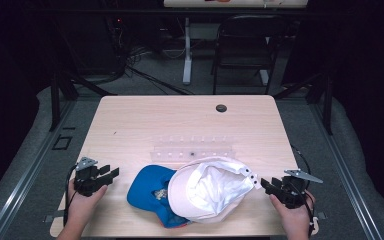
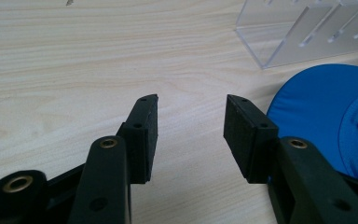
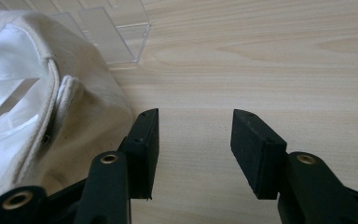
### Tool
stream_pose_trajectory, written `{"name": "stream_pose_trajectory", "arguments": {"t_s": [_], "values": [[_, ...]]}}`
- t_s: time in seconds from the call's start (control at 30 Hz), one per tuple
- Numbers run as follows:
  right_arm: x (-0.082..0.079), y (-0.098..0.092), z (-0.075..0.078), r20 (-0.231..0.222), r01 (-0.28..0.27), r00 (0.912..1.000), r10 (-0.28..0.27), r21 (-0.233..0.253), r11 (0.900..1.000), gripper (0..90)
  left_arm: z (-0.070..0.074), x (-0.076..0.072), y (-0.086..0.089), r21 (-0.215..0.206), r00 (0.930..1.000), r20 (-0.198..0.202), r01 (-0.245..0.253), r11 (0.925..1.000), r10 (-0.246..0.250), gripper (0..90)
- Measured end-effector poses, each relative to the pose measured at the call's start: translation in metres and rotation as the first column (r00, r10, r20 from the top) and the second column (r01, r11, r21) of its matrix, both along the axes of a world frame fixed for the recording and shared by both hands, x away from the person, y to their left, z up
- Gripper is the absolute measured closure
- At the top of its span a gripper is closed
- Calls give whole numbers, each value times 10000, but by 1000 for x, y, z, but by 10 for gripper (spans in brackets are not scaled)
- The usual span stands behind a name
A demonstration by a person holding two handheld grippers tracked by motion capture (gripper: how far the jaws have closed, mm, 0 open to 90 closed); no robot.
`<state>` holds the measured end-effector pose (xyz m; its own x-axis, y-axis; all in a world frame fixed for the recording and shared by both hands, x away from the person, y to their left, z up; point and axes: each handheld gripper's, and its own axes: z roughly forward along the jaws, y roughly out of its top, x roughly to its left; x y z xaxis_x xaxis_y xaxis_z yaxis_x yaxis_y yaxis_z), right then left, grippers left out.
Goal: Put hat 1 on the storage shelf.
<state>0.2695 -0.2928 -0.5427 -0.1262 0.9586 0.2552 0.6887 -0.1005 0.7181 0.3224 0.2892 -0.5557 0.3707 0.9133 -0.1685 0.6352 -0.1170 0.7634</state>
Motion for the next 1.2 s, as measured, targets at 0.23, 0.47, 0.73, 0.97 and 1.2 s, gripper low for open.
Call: {"name": "stream_pose_trajectory", "arguments": {"t_s": [0.23, 0.47, 0.73, 0.97, 1.2], "values": [[1, 2, 1, -117, 19, 9999, -19, -10, 10000, 519, 0, 0, -2, 103, 9997, -164, 172, 9998, -171, 540], [0, 4, 8, 61, 4, 10000, -4, 109, 9999, 520, 1, -1, -3, 124, 9998, -172, 119, 9999, -117, 545], [1, 2, 26, -198, 1, 9998, 5, 325, 9995, 520, 5, -6, -10, 174, 9990, 49, 440, 9989, -441, 540], [8, -11, 42, -838, -306, 9957, 384, 917, 9953, 520, 2, -5, -14, 232, 9987, -73, 498, 9985, -497, 539], [14, -9, 53, -1488, -861, 9832, 1056, 1319, 9875, 505, 1, -5, -13, 211, 9988, -124, 483, 9986, -480, 534]]}}
